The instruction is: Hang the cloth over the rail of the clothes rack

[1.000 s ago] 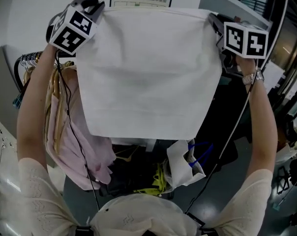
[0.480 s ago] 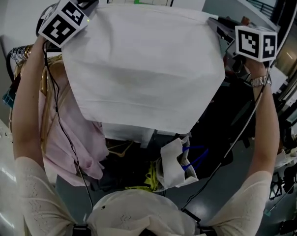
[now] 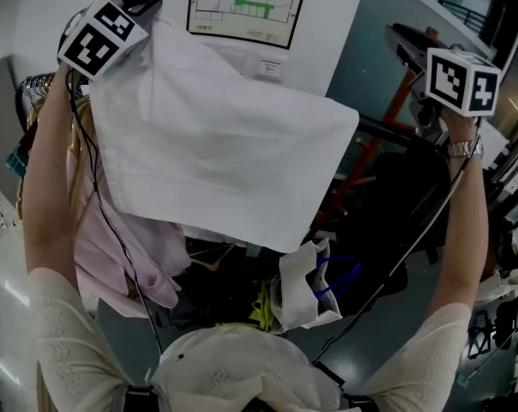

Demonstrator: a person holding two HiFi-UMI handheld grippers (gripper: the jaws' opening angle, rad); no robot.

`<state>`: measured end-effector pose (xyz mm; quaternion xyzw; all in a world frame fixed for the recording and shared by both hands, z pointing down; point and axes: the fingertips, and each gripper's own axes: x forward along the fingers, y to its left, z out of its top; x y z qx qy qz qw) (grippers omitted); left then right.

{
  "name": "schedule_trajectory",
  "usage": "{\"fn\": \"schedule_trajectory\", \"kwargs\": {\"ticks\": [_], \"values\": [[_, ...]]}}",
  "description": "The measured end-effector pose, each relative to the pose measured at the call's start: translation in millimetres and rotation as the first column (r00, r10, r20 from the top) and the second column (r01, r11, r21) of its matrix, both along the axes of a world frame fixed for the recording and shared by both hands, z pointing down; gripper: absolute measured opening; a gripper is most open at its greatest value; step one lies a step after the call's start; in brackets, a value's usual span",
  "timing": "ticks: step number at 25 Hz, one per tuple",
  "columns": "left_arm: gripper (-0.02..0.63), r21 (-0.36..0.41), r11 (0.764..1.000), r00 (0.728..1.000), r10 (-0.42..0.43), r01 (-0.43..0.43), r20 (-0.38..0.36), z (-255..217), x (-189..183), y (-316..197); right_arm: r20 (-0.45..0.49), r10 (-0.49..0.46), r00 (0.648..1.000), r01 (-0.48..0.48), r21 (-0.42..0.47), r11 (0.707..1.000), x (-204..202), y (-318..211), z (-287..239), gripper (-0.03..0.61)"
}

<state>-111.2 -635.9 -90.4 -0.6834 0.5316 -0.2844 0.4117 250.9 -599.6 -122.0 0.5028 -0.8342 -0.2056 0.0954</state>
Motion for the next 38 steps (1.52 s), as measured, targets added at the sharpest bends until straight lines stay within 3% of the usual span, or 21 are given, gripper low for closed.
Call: {"fn": "schedule_trajectory", "kwargs": {"ticks": [7, 13, 17, 20, 23, 29, 31, 38], "values": [[0.028, -0.031, 0.997, 0.994, 0.071, -0.073, -0.078, -0.1, -5.3, 10.8, -0.125, -0.173, 0.977, 0.181, 0.057, 0.982, -111.7, 27.3, -12.1, 0.078], [0.028, -0.041, 0.985, 0.974, 0.156, -0.165, -0.162, -8.4, -7.3, 14.5, -0.194, -0.361, 0.912, 0.373, 0.028, 0.927, -234.9, 42.0, -0.5, 0.078], [0.028, -0.062, 0.966, 0.942, 0.228, -0.25, -0.247, -12.4, -10.3, 18.6, -0.279, -0.357, 0.891, 0.375, 0.011, 0.927, -308.5, 30.4, 11.9, 0.078], [0.028, -0.06, 0.959, 0.937, 0.256, -0.277, -0.239, -17.5, -10.4, 20.2, -0.33, -0.316, 0.89, 0.337, 0.008, 0.941, -350.9, 10.7, 17.7, 0.078], [0.028, -0.054, 0.947, 0.931, 0.3, -0.317, -0.209, -18.0, -4.7, 27.8, -0.364, -0.279, 0.889, 0.297, -0.006, 0.955, -371.0, -12.0, 27.9, 0.078], [0.029, -0.092, 0.926, 0.924, 0.351, -0.366, -0.151, -11.1, -0.2, 39.3, -0.353, -0.315, 0.881, 0.316, -0.057, 0.947, -383.4, -23.6, 33.9, 0.076], [0.029, -0.111, 0.919, 0.921, 0.361, -0.378, -0.146, -9.1, 0.0, 40.1, -0.351, -0.305, 0.885, 0.302, -0.063, 0.951, -383.0, -26.3, 35.5, 0.046], [0.029, -0.124, 0.928, 0.937, 0.349, -0.35, -0.032, -7.6, -13.9, 68.0, -0.348, -0.254, 0.902, 0.241, -0.082, 0.967, -369.7, -44.5, 39.2, 0.037]]}}
